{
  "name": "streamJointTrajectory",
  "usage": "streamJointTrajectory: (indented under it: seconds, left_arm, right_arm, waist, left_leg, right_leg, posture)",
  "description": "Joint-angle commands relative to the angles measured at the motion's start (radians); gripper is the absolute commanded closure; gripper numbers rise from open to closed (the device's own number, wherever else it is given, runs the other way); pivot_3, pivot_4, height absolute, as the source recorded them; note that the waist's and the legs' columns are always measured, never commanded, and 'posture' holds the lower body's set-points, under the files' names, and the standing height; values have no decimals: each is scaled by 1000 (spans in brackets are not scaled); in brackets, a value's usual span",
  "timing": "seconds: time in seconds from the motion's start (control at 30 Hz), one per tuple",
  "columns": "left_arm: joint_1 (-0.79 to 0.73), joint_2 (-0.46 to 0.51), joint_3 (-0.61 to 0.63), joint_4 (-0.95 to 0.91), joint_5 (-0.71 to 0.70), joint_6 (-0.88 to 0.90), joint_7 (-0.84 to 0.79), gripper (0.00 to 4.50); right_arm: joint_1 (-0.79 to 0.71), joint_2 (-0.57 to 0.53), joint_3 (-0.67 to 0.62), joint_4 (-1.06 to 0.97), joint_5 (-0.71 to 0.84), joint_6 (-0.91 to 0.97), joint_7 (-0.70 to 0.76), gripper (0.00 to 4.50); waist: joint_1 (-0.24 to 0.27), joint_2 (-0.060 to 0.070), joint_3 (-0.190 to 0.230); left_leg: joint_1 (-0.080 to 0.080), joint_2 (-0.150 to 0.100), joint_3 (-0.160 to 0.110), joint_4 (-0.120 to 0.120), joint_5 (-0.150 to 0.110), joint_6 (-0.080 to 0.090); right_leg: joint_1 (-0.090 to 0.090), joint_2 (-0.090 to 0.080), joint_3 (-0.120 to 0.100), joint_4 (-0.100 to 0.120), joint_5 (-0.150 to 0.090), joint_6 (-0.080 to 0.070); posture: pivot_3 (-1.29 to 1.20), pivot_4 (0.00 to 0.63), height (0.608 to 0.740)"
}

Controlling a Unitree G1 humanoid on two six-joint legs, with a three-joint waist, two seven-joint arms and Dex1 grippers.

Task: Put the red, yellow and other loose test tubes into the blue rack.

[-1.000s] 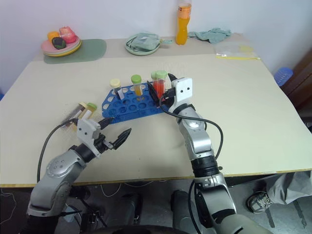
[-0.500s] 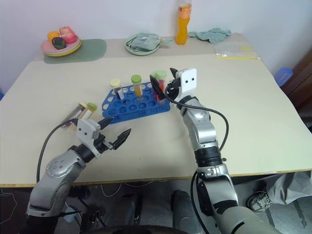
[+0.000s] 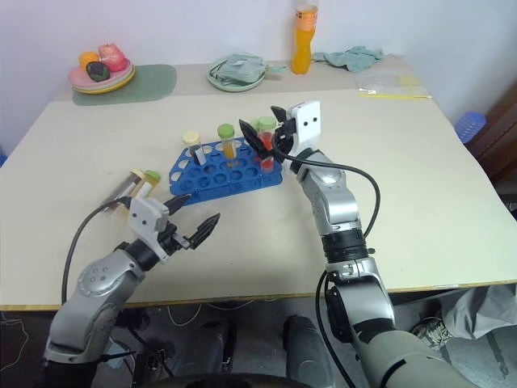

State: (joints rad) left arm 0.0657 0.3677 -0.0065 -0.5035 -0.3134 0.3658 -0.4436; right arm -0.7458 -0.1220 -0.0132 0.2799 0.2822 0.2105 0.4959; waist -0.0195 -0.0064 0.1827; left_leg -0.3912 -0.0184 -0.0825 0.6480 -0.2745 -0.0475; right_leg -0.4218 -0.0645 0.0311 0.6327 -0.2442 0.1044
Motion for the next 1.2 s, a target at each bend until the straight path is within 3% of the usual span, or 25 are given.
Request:
streamJointTrajectory:
  seconds: [0.03, 0.57, 0.77, 0.87, 0.97, 1.1, 1.2]
  left_arm:
    - [-2, -2, 0, -46, -1, -4, 6, 0]
    - [-15, 5, -2, -46, 0, 5, 15, 0]
    - [-73, -4, 168, -63, -96, 102, 106, 0]
    - [-137, 87, 310, -38, -154, 289, 152, 0]
    - [-217, 267, 376, 7, -153, 478, 143, 0]
    - [-399, 467, 357, 169, -182, 734, 97, 0]
    - [-507, 534, 326, 297, -207, 825, 29, 0]
  right_arm:
    - [12, -5, -9, -73, 36, 16, 29, 26]
    - [119, -31, -6, -252, 89, 110, 56, 26]
    - [138, -56, -40, -292, 105, 111, 41, 26]
    - [170, -108, -61, -303, 93, 108, 39, 26]
    - [193, -157, -63, -317, 77, 104, 46, 26]
    - [207, -213, -23, -362, 81, 122, 110, 26]
    - [228, -246, 24, -418, 95, 152, 174, 26]
  waist:
    - [0, 0, 0]
    - [1, 0, 0]
    - [3, 0, 0]
    - [3, 0, 0]
    - [0, 0, 0]
    - [-2, -1, 1]
    - [-6, 0, 1]
  left_leg:
    - [0, 0, 0, 0, 0, 0]
    - [0, 0, 0, 0, 0, 0]
    - [0, 0, -1, 0, 0, 0]
    - [0, 0, -1, 0, 0, 0]
    - [0, 0, -1, 0, 0, 0]
    - [1, 0, -1, 0, 0, 0]
    - [1, 0, -1, 0, 0, 0]
  right_leg:
    - [0, 0, 0, 0, 0, 0]
    - [0, 0, 0, 0, 0, 0]
    - [0, 0, 0, 0, 0, 0]
    - [0, 0, 0, 0, 0, 0]
    - [0, 1, 0, 1, 0, 0]
    - [0, 1, 0, 2, 0, 0]
    - [0, 2, 0, 1, 0, 0]
  posture:
    - [0, 150, 740]
    - [0, 150, 740]
    - [0, 150, 740]
    - [0, 150, 740]
    - [0, 150, 740]
    - [0, 150, 740]
    - [0, 150, 740]
